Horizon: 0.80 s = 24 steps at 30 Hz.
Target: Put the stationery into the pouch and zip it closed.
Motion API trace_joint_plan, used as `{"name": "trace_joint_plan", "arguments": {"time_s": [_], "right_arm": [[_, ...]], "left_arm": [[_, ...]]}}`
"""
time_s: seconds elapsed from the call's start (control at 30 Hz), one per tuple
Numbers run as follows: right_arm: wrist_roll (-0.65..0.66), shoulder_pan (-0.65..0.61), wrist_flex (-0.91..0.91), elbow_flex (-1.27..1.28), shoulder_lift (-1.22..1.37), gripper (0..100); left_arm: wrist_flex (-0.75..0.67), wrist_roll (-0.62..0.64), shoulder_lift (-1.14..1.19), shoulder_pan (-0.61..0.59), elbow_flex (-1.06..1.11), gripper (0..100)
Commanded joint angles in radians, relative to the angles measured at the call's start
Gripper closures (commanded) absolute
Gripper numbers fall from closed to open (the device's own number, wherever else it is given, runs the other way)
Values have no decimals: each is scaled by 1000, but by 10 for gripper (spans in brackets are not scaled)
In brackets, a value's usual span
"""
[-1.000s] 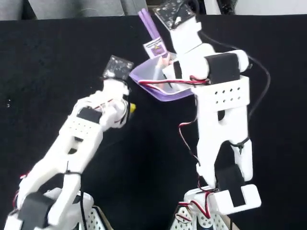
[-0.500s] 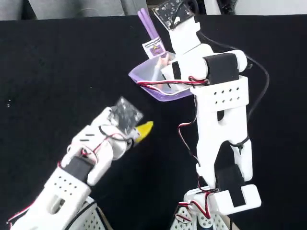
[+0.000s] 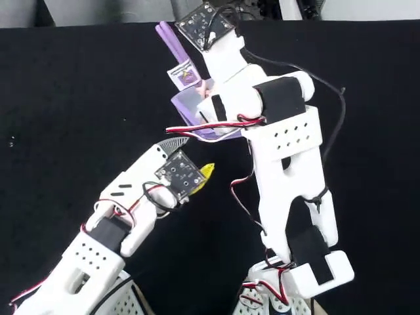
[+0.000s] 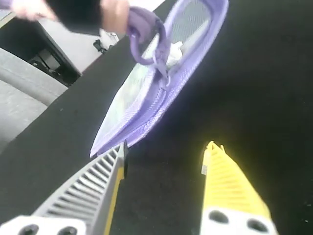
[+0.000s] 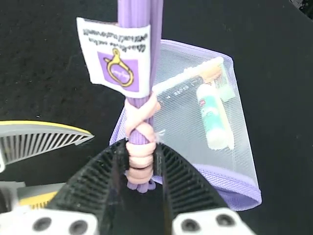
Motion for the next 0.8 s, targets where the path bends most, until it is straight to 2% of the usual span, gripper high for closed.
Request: {"name": "trace_joint_plan", "arguments": {"time_s": [0.0,0.2,0.47,0.77], "right_arm": [[-15,-14,3,-38,-64,988],[-15,-12,17,-41,-65,988],[-15,-6,17,-41,-65,988],[-15,-5,17,-33,-122,988]], "left_arm": [[-91,-21,72,13,-21,744],[-278,-21,247,5,-45,744],[-287,-18,427,8,-191,744],[-290,-17,506,15,-262,746]]}}
